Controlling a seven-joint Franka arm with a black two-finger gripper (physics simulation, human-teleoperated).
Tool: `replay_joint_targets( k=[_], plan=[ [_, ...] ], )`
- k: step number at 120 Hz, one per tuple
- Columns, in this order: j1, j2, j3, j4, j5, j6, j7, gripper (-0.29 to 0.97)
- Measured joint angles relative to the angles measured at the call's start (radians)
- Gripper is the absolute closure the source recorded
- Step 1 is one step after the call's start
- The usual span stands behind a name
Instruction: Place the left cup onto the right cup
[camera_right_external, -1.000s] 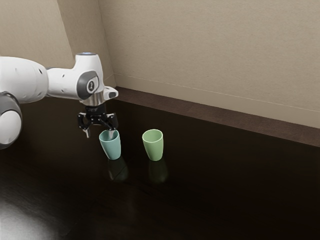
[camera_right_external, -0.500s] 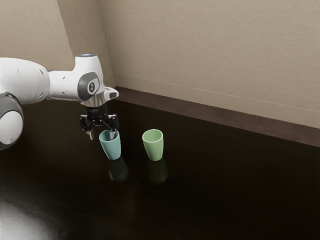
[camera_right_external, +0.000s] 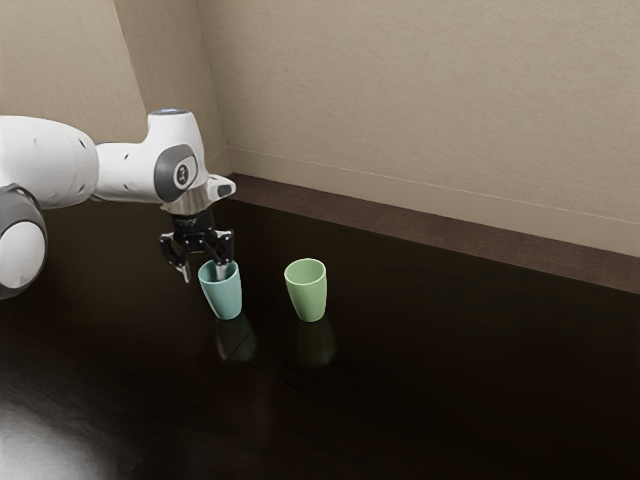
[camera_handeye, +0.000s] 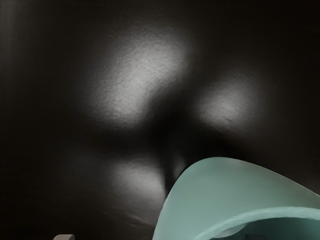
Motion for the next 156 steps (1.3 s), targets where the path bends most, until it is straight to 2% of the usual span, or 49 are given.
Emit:
replay_joint_targets(
  k=[88, 156],
  plan=[
    [0.000, -0.004, 0.002, 0.000, 0.011, 0.000, -0.017, 0.51],
    [-0.002, -0.003, 0.002, 0.001, 0.011, -0.001, -0.021, 0.62]
  ],
)
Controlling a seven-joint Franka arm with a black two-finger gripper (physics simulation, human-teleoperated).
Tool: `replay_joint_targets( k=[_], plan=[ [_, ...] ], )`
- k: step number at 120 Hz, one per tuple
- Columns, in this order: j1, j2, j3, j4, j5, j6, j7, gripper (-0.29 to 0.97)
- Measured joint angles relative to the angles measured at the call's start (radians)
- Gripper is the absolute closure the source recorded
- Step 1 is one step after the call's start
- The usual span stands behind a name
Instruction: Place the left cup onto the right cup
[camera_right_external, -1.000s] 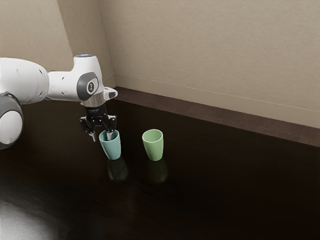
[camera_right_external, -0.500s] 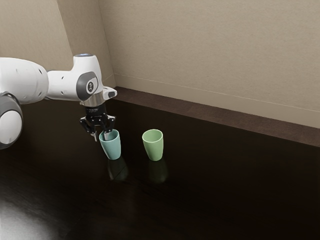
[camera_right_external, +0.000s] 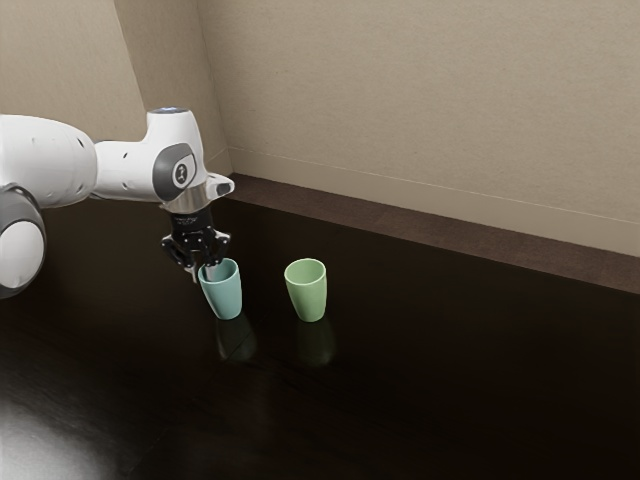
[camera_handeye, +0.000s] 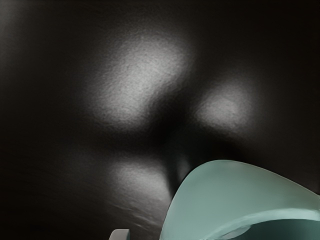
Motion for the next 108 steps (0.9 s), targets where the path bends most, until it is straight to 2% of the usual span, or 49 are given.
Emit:
replay_joint_targets(
  k=[55, 108],
  plan=[
    [-0.001, 0.000, 0.000, 0.000, 0.004, 0.001, -0.002, 0.75],
    [-0.008, -0.023, 0.001, 0.000, 0.010, -0.004, -0.004, 0.78]
  ],
)
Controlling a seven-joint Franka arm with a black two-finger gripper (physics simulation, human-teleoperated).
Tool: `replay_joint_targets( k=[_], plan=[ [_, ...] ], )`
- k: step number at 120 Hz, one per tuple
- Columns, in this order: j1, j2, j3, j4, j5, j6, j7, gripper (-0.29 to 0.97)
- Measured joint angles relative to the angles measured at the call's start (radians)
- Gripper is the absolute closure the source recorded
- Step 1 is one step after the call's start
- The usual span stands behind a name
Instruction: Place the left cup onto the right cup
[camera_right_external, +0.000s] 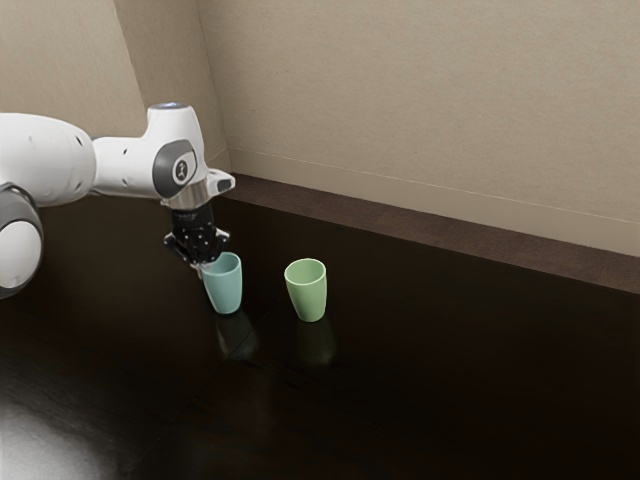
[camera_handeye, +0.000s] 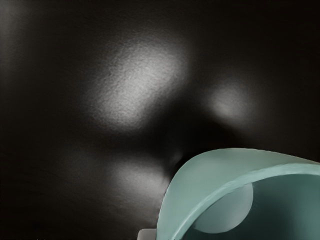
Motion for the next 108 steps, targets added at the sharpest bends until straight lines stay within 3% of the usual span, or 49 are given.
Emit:
replay_joint_targets(
  k=[108],
  plan=[
    [-0.048, -0.166, 0.002, -0.018, 0.019, -0.087, 0.002, 0.79]
  ],
)
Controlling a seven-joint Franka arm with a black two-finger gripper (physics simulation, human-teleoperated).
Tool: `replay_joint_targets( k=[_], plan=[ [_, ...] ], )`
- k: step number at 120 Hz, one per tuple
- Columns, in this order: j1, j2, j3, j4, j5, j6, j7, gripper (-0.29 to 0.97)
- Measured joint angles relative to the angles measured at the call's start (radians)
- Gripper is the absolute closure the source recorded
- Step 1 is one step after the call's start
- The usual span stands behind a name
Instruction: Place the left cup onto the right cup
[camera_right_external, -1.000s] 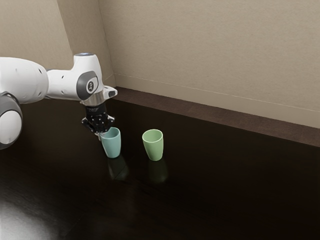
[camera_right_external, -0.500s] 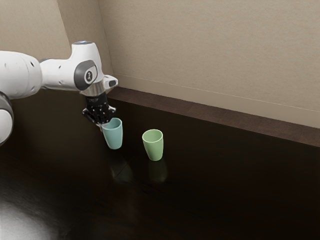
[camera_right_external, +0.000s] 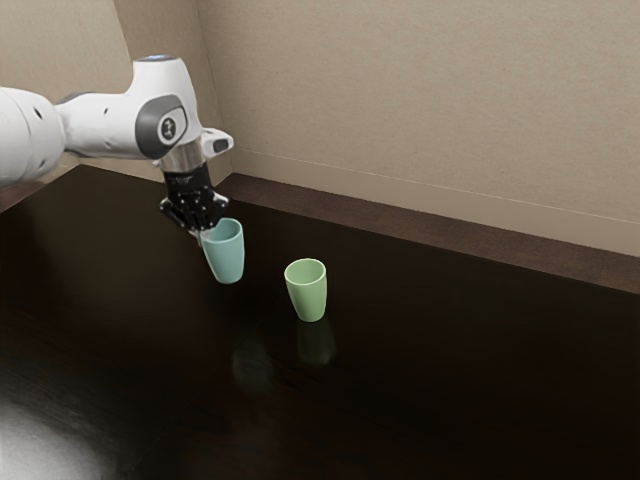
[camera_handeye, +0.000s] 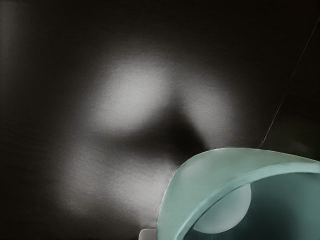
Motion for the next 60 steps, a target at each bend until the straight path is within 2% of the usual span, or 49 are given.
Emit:
replay_joint_targets(
  k=[60],
  plan=[
    [-0.045, -0.058, 0.000, 0.002, 0.015, -0.046, 0.005, 0.79]
  ],
)
